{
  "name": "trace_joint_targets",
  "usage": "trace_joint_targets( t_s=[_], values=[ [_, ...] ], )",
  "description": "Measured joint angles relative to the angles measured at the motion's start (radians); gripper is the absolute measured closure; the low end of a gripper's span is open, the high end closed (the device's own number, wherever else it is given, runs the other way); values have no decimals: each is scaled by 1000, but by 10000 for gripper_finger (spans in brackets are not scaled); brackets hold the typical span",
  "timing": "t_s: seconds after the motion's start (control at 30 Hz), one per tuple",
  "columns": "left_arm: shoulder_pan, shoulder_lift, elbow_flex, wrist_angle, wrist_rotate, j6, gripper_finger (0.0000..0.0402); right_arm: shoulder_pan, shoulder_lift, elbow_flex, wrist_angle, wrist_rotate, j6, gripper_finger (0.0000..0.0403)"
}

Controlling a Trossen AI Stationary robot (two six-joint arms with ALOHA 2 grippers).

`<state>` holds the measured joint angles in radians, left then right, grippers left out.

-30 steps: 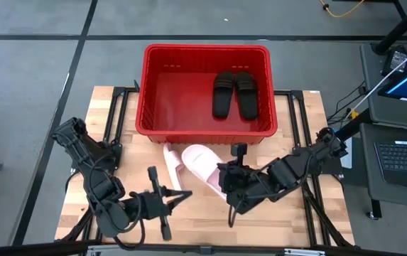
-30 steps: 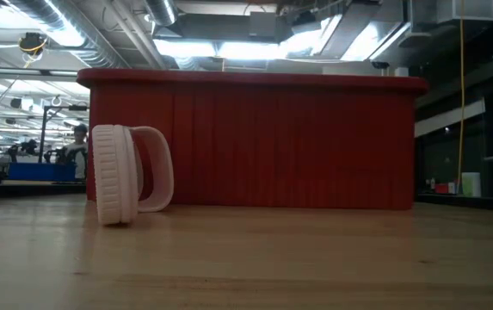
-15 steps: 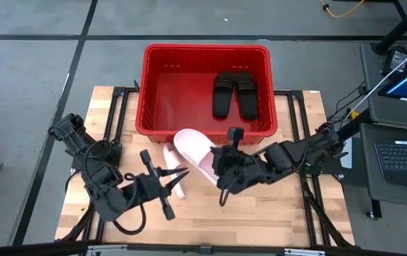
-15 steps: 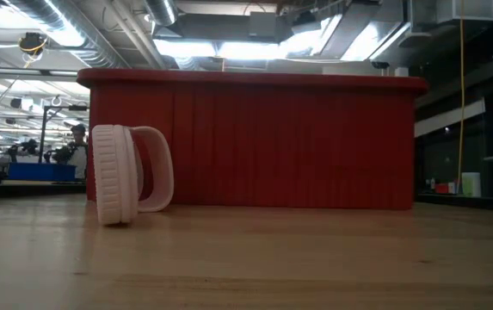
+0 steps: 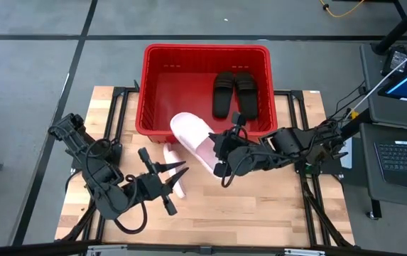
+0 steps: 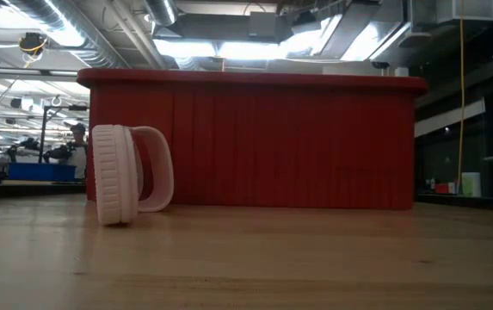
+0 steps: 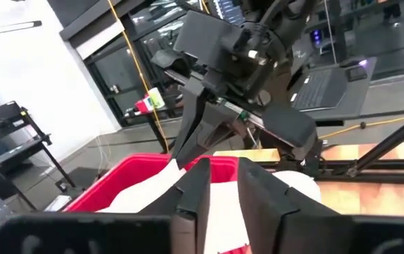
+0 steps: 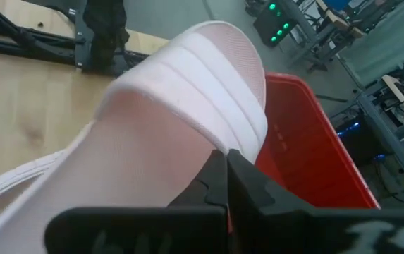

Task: Pick and place slides into bin
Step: Put the right pink slide into the red bin

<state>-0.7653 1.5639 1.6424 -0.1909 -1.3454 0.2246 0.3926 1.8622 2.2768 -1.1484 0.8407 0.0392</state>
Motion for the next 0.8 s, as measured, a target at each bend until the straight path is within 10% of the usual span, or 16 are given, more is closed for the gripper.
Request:
trace_joint_targets(
  t_s=[0.8],
  values=[
    [172,0,1,11,5,110,273,-88,1,-1,83,57,-145,403]
  ],
)
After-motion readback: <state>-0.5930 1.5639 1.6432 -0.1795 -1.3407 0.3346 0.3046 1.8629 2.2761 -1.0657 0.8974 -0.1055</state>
